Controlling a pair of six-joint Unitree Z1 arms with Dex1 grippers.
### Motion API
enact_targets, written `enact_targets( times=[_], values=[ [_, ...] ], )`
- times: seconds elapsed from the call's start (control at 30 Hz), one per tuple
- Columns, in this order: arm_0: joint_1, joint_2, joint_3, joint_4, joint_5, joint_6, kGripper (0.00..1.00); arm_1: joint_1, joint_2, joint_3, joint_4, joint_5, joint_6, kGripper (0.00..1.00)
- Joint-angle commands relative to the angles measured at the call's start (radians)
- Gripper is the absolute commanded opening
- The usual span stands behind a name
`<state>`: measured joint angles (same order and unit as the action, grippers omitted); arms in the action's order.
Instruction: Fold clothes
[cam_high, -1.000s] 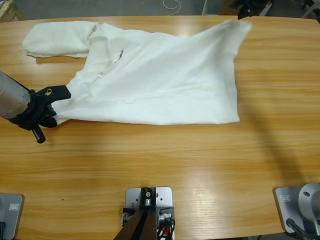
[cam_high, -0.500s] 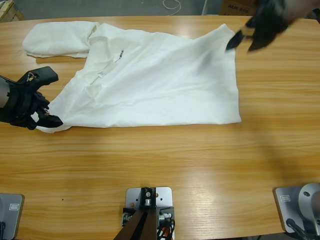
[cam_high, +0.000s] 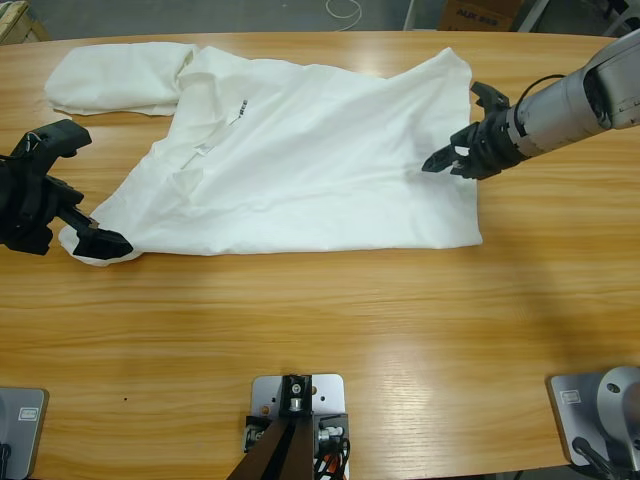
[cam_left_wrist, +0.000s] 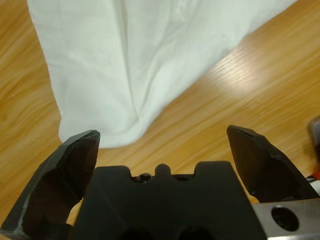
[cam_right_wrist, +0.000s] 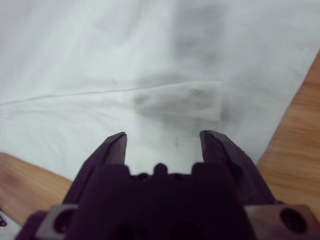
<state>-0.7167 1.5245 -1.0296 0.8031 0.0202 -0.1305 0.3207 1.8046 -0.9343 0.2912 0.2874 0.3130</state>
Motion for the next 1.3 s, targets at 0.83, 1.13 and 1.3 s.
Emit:
enact_targets(
  times=[0.83, 1.13, 1.3],
  values=[
    [0.010, 0.016, 0.040, 0.015, -0.016, -0.011, 1.000, -0.064, 0.099, 0.051, -0.102, 0.037, -0.127, 0.000],
    [0.010, 0.028, 0.040, 0.000, -0.017, -0.022, 1.000, -0.037, -0.070, 0.080, -0.053, 0.004, -0.153, 0.000],
    [0.013, 0.030, 0.034, -0.004, -0.014, -0.101, 1.000, 0.126, -0.316, 0.095, 0.141, 0.112, -0.065, 0.000]
  ],
)
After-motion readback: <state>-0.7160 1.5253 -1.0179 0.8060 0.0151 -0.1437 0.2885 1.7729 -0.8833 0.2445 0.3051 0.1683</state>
